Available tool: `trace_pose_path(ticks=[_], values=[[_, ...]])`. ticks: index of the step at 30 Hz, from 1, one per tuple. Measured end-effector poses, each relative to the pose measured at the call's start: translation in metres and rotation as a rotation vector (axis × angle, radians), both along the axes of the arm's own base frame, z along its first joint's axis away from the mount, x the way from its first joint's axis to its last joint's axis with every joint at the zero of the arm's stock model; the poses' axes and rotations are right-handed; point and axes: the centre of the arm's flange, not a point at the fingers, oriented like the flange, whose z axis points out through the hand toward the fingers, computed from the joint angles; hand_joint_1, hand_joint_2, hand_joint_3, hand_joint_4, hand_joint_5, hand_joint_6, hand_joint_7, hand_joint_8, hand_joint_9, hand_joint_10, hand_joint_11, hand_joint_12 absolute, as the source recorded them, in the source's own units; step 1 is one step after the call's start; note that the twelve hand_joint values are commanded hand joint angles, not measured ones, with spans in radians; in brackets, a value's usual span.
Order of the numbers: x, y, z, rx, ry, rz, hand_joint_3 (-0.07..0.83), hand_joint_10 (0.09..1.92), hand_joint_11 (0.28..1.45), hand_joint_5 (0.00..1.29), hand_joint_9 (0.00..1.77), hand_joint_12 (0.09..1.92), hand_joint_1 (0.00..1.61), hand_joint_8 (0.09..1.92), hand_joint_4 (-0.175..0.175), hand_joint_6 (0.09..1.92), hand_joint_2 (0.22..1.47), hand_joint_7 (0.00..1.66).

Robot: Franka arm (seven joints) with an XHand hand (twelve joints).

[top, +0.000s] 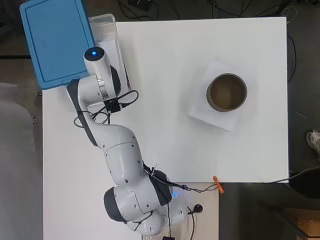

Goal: Teleoperate dual arm-hand system to remove items from a box

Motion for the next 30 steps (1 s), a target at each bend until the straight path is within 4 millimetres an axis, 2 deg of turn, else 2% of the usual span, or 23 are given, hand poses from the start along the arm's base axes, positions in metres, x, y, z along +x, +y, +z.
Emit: trace_pose_path(ticks=[4,8,12,14,20,22,24,27,30], values=[[0.008,-0.013,-0.004,-0.035,-0.037,0.052,0.000,0.09,0.58,0.49,0.78,0.09,0.15,0.09,0.013,0.09,1.21,0.68],[0.007,-0.014,0.005,-0.124,-0.114,0.300,-0.001,0.09,0.55,0.52,0.72,0.09,0.17,0.09,-0.002,0.09,1.21,0.64],[-0.005,-0.006,0.026,-0.262,-0.179,0.409,0.000,0.09,0.52,0.54,0.64,0.09,0.12,0.09,-0.011,0.09,1.21,0.58],[-0.019,-0.006,0.035,-0.265,-0.202,0.417,0.000,0.09,0.52,0.56,0.63,0.09,0.10,0.09,-0.011,0.09,1.21,0.60],[-0.052,-0.022,0.017,-0.197,-0.165,0.359,0.000,0.09,0.53,0.57,0.64,0.09,0.09,0.09,-0.011,0.09,1.21,0.61],[-0.068,-0.016,0.009,-0.174,-0.151,0.363,0.000,0.09,0.65,0.59,0.79,0.09,0.11,0.09,-0.008,0.09,1.20,0.75],[-0.079,-0.006,0.002,-0.143,-0.137,0.351,-0.001,0.09,0.71,0.60,0.87,0.09,0.11,0.09,-0.006,0.09,1.19,0.81],[-0.080,-0.008,-0.010,-0.088,-0.095,0.277,-0.007,0.09,0.69,0.58,0.85,0.09,0.12,0.09,-0.005,0.09,1.17,0.79],[-0.076,-0.012,-0.014,-0.059,-0.074,0.261,-0.008,0.09,0.67,0.55,0.82,0.09,0.13,0.09,-0.007,0.09,1.16,0.77]])
